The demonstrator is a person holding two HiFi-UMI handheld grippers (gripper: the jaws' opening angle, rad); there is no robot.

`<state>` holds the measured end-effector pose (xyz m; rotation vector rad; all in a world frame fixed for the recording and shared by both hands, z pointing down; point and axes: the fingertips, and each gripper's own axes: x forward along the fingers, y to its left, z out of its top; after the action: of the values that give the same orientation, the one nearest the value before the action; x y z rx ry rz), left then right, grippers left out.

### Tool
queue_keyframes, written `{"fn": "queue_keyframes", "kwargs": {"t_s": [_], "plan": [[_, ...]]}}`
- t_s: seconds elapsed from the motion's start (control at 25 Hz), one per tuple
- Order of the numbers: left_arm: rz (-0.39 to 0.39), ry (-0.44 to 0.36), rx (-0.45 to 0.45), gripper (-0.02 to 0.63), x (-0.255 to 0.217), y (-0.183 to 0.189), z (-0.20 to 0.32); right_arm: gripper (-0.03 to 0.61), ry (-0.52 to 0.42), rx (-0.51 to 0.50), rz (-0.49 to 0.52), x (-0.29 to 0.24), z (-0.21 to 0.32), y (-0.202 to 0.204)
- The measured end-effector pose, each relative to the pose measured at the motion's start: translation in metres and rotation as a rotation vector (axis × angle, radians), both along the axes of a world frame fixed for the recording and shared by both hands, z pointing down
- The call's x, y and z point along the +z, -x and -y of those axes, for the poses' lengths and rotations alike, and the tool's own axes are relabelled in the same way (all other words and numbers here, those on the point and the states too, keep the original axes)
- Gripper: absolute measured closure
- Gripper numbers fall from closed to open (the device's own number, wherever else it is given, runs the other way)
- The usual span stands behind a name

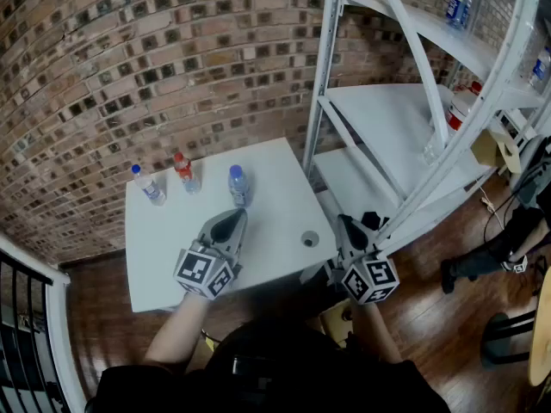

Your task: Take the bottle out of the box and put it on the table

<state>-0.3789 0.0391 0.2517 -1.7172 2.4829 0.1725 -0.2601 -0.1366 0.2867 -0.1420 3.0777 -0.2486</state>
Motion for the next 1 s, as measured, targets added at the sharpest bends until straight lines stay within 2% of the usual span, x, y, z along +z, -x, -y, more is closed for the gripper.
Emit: {"fn": "queue_keyframes", "kwargs": {"t_s": [0.24, 0.6, 0.76, 1.0], "plan": [[0.002, 0.012, 0.082, 0.609, 0.000, -0.033, 0.044, 0.574, 0.019, 0.068, -0.004, 0.007, 0.033, -0.043], [-0.007, 0.018, 0.273, 0.610, 0.008, -0.115, 0.134, 0.574, 0.062, 0.261, 0.014, 0.019, 0.098, -0.152], [-0.029, 0.027, 0.374, 0.609, 0.021, -0.153, 0.163, 0.574, 0.081, 0.357, 0.018, 0.029, 0.107, -0.201], [-0.041, 0.037, 0.555, 0.610, 0.022, -0.202, 0.183, 0.574, 0.077, 0.498, 0.015, 0.028, 0.099, -0.246]]}}
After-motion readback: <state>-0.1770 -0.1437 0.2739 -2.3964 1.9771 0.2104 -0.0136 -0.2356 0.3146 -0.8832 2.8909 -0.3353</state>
